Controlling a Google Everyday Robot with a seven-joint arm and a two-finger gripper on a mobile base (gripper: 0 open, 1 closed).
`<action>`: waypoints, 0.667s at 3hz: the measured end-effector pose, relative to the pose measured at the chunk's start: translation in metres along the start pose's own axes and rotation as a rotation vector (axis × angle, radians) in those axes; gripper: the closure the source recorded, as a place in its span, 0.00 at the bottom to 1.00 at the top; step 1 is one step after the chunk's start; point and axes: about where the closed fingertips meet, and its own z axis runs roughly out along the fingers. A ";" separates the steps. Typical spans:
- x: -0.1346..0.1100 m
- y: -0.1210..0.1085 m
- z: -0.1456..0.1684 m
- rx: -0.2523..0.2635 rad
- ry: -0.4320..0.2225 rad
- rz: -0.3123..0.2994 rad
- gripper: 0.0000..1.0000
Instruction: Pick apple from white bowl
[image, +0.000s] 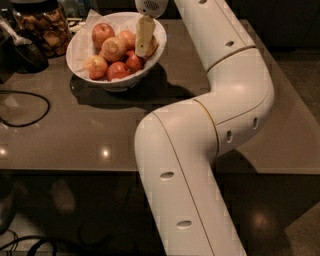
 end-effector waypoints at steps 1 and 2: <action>0.006 0.001 0.007 -0.011 0.014 0.015 0.13; 0.010 0.001 0.009 -0.015 0.022 0.023 0.12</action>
Offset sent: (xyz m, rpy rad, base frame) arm 0.1318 -0.0336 0.0878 -0.0579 0.1122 -0.0351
